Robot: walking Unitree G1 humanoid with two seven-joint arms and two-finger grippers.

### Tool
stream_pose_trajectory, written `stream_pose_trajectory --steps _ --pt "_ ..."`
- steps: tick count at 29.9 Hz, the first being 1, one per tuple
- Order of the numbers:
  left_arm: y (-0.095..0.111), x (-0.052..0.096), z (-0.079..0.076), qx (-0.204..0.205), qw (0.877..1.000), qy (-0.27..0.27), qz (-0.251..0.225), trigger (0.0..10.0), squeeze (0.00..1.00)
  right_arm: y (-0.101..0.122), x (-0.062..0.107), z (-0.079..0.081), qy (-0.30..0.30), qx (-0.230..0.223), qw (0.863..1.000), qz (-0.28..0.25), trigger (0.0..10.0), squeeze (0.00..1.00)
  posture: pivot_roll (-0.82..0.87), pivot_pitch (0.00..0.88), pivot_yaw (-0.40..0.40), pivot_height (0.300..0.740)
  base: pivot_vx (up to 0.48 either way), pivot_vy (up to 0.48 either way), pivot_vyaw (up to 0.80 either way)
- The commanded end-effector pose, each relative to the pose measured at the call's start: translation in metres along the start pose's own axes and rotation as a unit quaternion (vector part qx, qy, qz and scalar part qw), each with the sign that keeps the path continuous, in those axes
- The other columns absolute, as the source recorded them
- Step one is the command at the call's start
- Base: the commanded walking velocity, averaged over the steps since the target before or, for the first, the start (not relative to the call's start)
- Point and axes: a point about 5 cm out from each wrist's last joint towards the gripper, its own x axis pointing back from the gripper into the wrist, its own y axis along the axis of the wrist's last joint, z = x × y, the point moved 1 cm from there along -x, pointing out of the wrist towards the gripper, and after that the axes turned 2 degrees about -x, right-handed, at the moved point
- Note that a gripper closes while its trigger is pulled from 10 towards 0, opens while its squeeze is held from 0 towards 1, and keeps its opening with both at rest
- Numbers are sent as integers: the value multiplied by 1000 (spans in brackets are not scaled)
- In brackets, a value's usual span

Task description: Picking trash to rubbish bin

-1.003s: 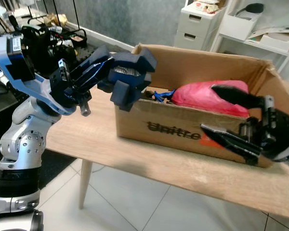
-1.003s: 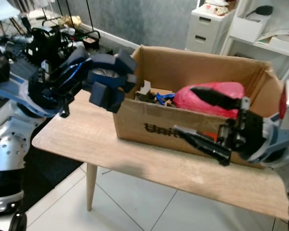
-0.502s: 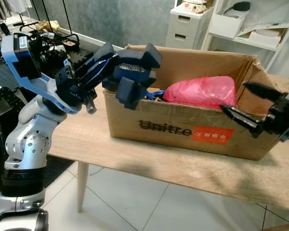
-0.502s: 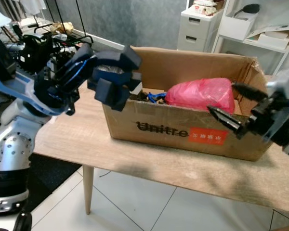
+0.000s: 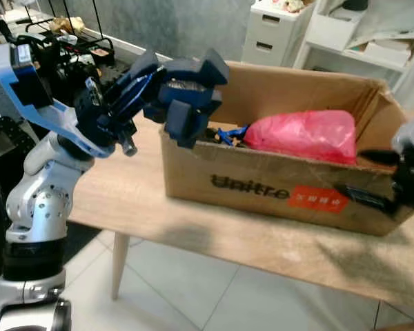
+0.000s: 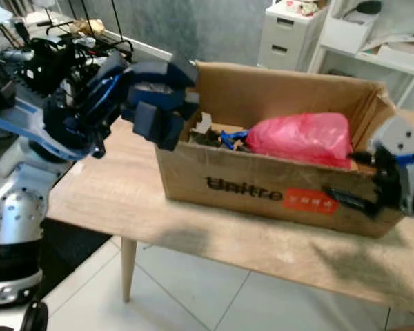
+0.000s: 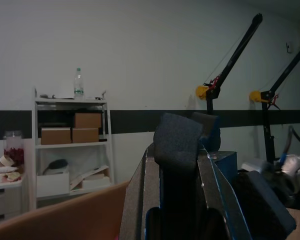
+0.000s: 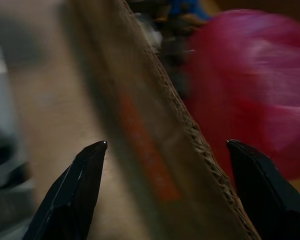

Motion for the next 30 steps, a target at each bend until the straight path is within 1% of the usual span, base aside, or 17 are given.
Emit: stream_pose_trajectory --steps 1,2,3,4,6,8,11,12,13,14,15,18,19,20,23,25,30 --pt "-2 -2 -4 -1 1000 -8 2 10000 0 12 2 19 100 10 995 -15 10000 0 -80 57 -11 740 0 0 0" --pt "-2 -2 -4 -1 1000 -8 2 10000 0 12 2 19 100 10 995 -15 10000 0 -80 57 -11 740 0 0 0" --pt "-3 -2 -4 -1 1000 -8 3 10000 0 17 4 25 129 17 991 -23 10000 0 -80 57 -11 740 0 0 0" --pt "-4 -2 -4 0 1000 -9 4 10000 0 18 4 30 155 25 987 -16 10000 0 -89 59 -14 740 0 0 0" --pt "-5 -3 -4 0 1000 -9 5 10000 0 17 3 37 183 32 983 2 10000 0 -89 59 -14 740 0 0 0" --pt "-5 -3 -4 1 1000 -9 5 10000 0 16 3 38 190 34 981 9 10000 0 -89 59 -14 740 0 0 0" --pt "-6 -3 -5 3 1000 -10 6 10000 0 18 1 52 237 44 970 20 10000 0 -96 63 -15 740 0 0 0" --pt "-6 -3 -5 3 1000 -10 6 10000 0 18 1 52 237 44 970 20 10000 0 -96 63 -15 740 0 0 0" --pt "-6 -3 -5 4 1000 -11 6 10000 0 21 0 57 253 49 966 19 10000 0 -98 68 -15 740 0 0 0" --pt "-6 -3 -5 4 1000 -11 6 10000 0 21 0 57 253 49 966 19 10000 0 -98 68 -15 740 0 0 0" --pt "-7 -3 -6 4 1000 -11 7 10000 0 23 0 61 264 51 963 18 10000 0 -98 68 -15 740 0 0 0" --pt "-8 -2 -7 5 1000 -11 7 10000 0 33 0 80 308 63 949 -1 10000 0 -99 68 -16 740 0 0 0" --pt "-8 -2 -7 5 1000 -11 8 10000 0 35 0 84 315 65 947 -6 10000 0 -99 68 -16 740 0 0 0" --pt "-8 -2 -7 5 1000 -11 8 10000 0 35 0 84 315 65 947 -6 10000 0 -99 68 -16 740 0 0 0" --pt "-9 -1 -7 5 1000 -9 9 10000 0 45 -1 95 333 72 939 -41 10000 0 -103 64 -16 740 0 0 0" --pt "-9 -1 -6 6 1000 -10 10 10000 0 50 0 99 340 72 936 -63 10000 0 -105 61 -13 740 0 0 0" --pt "-10 -2 -6 7 1000 -13 9 10000 0 49 -2 99 324 75 941 -58 10000 0 -108 58 -10 740 0 0 0"
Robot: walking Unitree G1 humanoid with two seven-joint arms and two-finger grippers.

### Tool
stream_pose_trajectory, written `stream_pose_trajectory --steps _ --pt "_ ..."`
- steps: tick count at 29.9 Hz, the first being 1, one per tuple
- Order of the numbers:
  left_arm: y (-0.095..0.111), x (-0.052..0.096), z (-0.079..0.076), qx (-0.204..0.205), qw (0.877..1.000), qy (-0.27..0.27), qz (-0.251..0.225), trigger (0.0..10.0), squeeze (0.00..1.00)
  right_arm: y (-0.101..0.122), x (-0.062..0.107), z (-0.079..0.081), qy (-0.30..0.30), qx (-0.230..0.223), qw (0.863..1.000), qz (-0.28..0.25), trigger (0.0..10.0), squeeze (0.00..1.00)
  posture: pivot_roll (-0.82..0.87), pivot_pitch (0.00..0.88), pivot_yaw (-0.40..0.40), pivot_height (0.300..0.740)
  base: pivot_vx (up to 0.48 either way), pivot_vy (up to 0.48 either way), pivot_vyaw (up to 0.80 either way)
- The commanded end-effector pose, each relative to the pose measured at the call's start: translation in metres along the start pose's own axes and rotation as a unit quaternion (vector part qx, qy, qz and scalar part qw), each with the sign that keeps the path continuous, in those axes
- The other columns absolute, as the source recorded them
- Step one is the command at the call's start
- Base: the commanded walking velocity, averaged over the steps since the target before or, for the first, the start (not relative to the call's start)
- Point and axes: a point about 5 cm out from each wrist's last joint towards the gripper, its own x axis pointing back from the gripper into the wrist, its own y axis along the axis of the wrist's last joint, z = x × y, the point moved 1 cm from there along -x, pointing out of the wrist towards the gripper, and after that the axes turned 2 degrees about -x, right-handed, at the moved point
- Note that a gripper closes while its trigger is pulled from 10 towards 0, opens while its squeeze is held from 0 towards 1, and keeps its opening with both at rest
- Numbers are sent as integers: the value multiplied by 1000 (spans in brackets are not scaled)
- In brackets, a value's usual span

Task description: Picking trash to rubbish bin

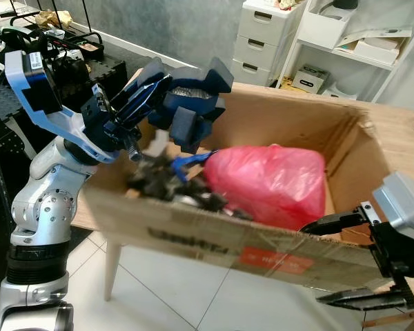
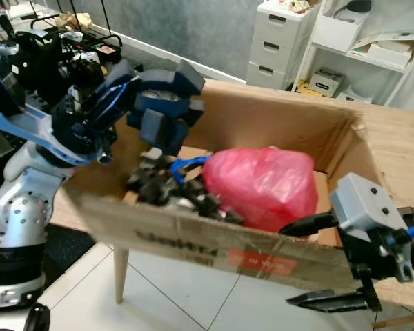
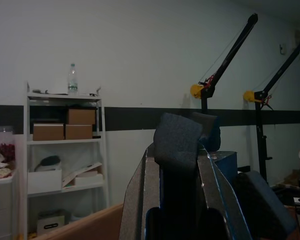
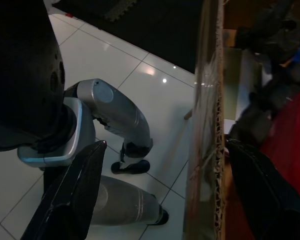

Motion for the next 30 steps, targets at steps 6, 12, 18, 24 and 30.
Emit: stream_pose_trajectory --steps 6,12,18,24,30 --pt "-4 -5 -4 5 1000 -17 1 10000 0 3 30 -26 -188 24 982 -29 10000 0 -105 53 -4 740 0 0 0" --pt "-2 -4 -5 3 1000 -15 1 10000 0 8 52 -22 -268 23 959 -91 10000 0 -101 59 0 740 0 0 0" --pt "0 -5 -5 -2 1000 -14 2 10000 0 15 52 -14 -263 18 947 -182 10000 0 -100 63 3 740 0 0 0" --pt "11 -8 0 -40 999 -8 9 10000 0 22 32 1 -171 -9 938 -301 10000 0 -97 70 5 740 0 0 0" --pt "20 -10 1 -78 997 -6 23 10000 0 23 28 8 -150 -15 934 -323 10000 0 -92 74 6 740 0 0 0"
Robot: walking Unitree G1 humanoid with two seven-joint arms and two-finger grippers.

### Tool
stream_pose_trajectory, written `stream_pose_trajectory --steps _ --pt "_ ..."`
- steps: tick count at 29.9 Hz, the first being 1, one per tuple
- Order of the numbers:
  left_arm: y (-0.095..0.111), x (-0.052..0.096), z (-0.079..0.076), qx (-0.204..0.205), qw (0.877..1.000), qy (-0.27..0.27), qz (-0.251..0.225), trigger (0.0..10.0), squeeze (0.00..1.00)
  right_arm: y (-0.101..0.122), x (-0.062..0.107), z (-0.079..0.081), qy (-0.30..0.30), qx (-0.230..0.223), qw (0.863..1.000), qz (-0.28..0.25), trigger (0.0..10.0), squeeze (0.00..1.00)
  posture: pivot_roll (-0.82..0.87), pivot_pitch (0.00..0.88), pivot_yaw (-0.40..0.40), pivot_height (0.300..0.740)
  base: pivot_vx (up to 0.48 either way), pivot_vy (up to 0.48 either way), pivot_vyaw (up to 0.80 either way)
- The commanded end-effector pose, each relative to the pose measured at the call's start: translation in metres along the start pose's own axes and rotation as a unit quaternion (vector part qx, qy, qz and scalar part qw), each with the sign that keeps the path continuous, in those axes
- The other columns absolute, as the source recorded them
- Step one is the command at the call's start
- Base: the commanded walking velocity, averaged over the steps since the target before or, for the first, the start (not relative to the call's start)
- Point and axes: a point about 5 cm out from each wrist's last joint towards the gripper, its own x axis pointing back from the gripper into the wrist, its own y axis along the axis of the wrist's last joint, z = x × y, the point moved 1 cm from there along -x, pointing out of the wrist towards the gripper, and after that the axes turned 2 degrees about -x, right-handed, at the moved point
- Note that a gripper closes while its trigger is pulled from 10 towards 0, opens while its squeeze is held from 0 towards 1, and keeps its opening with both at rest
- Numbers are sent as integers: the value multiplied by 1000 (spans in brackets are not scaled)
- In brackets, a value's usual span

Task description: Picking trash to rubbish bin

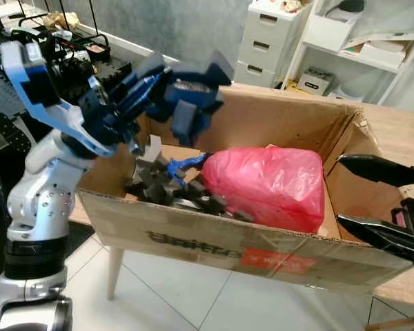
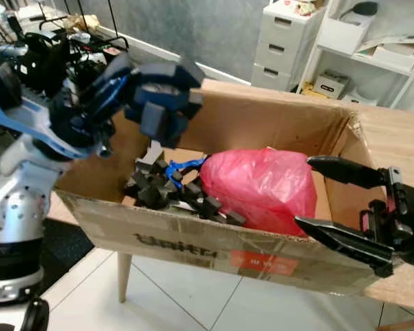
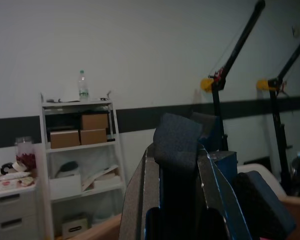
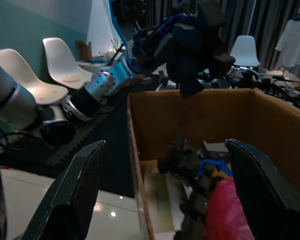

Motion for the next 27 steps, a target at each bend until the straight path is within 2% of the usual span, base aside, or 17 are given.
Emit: stream_pose_trajectory --steps 1,2,3,6,7,8,9,12,15,21,23,24,25,26,27 --pt "7 -3 -2 -37 999 -10 19 10000 0 4 -2 5 10 1 1000 -6 10000 0 -91 74 7 740 0 0 0" --pt "7 -4 -1 -56 998 -9 36 10000 0 5 -2 6 9 4 1000 -5 10000 0 -92 74 7 740 0 0 0" --pt "7 -4 -1 -56 998 -9 36 10000 0 5 -2 6 9 4 1000 -5 10000 0 -92 74 7 740 0 0 0" --pt "7 -5 3 -104 991 -8 88 10000 12 7 -1 5 -2 9 1000 4 10000 0 -94 74 6 740 0 0 0" --pt "7 -5 3 -104 991 -8 88 10000 12 7 -1 5 -2 9 1000 4 10000 0 -94 74 6 740 0 0 0" --pt "5 -5 2 -114 987 -18 109 10000 1000 8 -1 5 -9 11 1000 3 10000 0 -95 75 6 740 0 0 0" --pt "5 -5 2 -114 987 -18 109 10000 1000 8 -1 5 -9 11 1000 3 10000 0 -95 75 6 740 0 0 0" --pt "-3 -4 -3 -139 973 -48 176 10000 1000 10 2 3 -30 16 999 10 10000 0 -99 75 6 740 0 0 0" --pt "-4 -4 -3 -146 970 -51 190 10000 1000 11 4 2 -42 19 999 17 10000 0 -96 74 6 740 0 0 0" --pt "4 -2 0 -164 967 -45 189 10000 1000 14 6 2 -52 25 998 21 10000 0 -98 73 7 740 0 0 0" --pt "10 -2 0 -164 970 -45 175 10000 1000 15 5 2 -53 26 998 21 10000 0 -98 72 5 740 0 0 0" --pt "18 -4 0 -162 975 -39 147 10000 1000 16 4 2 -53 28 998 19 10000 0 -98 71 7 740 0 0 0" --pt "29 -6 0 -142 984 -33 104 10000 635 17 2 2 -49 29 998 16 10000 0 -96 69 7 740 0 0 0" --pt "29 -6 0 -142 984 -33 104 10000 635 17 2 2 -49 29 998 16 10000 0 -96 69 7 740 0 0 0" --pt "37 -6 -2 -110 991 -31 63 10000 0 18 -1 3 -43 30 999 12 10000 0 -95 68 6 740 0 0 0"
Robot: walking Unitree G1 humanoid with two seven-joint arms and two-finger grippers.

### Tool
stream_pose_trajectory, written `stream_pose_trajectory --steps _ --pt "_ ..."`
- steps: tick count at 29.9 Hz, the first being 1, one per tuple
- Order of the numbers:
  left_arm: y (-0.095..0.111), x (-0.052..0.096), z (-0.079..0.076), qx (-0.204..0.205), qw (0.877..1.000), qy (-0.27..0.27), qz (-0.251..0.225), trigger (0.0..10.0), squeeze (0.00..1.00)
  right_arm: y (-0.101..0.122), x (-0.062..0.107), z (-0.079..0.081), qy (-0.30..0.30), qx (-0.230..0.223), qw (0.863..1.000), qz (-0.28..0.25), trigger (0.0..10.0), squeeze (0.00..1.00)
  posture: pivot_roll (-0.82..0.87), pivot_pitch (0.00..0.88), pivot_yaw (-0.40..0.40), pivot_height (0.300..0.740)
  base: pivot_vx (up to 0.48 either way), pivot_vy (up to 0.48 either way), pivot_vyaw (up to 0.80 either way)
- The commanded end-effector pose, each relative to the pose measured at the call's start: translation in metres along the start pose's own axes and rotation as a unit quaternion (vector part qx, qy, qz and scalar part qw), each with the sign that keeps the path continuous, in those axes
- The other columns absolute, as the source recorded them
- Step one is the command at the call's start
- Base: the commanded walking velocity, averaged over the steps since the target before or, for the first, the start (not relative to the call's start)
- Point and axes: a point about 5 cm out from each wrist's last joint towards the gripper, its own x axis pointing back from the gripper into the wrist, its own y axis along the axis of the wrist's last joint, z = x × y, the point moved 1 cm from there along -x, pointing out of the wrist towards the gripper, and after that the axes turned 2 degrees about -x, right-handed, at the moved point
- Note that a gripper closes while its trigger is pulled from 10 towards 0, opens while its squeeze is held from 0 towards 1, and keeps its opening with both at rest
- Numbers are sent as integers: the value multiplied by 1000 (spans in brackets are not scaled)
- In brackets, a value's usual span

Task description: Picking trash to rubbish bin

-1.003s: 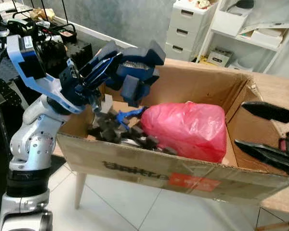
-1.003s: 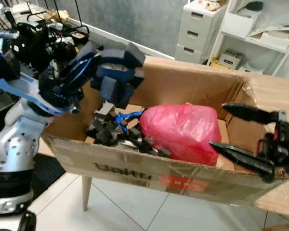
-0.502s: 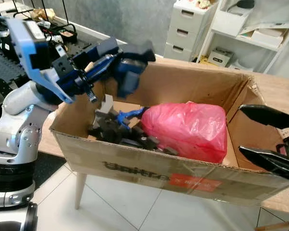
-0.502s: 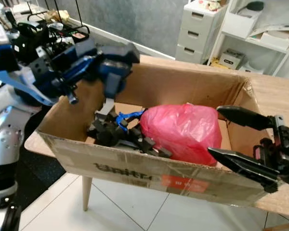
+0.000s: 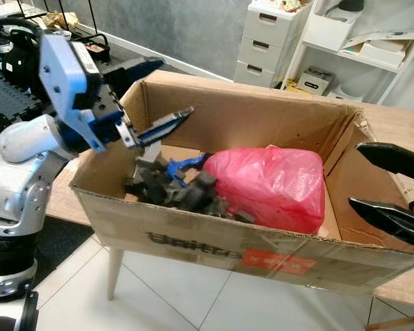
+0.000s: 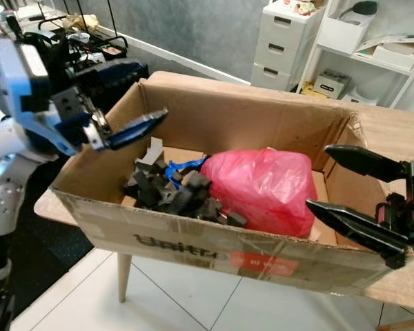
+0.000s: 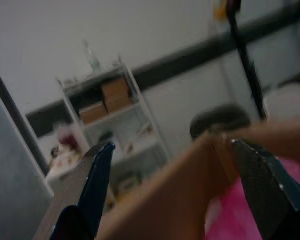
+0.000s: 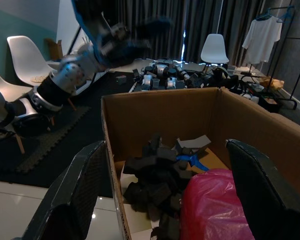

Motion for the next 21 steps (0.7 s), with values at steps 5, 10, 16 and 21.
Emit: stream_pose_trajectory --steps 5,10,16,21 --pt "4 10 -15 92 994 -25 -53 10000 0 5 -12 8 30 7 999 -15 10000 0 -72 69 -5 740 0 0 0" --pt "9 26 -11 109 990 1 -84 10000 0 5 -17 9 43 3 999 -28 10000 0 -58 68 -8 740 0 0 0" --pt "2 44 -17 125 990 15 -60 10000 0 2 -31 11 78 -8 995 -53 10000 0 -27 60 -19 740 -149 0 0" --pt "0 54 -21 135 989 31 -48 10000 0 1 -37 10 100 -17 993 -66 10000 0 -5 51 -31 740 -398 0 0"
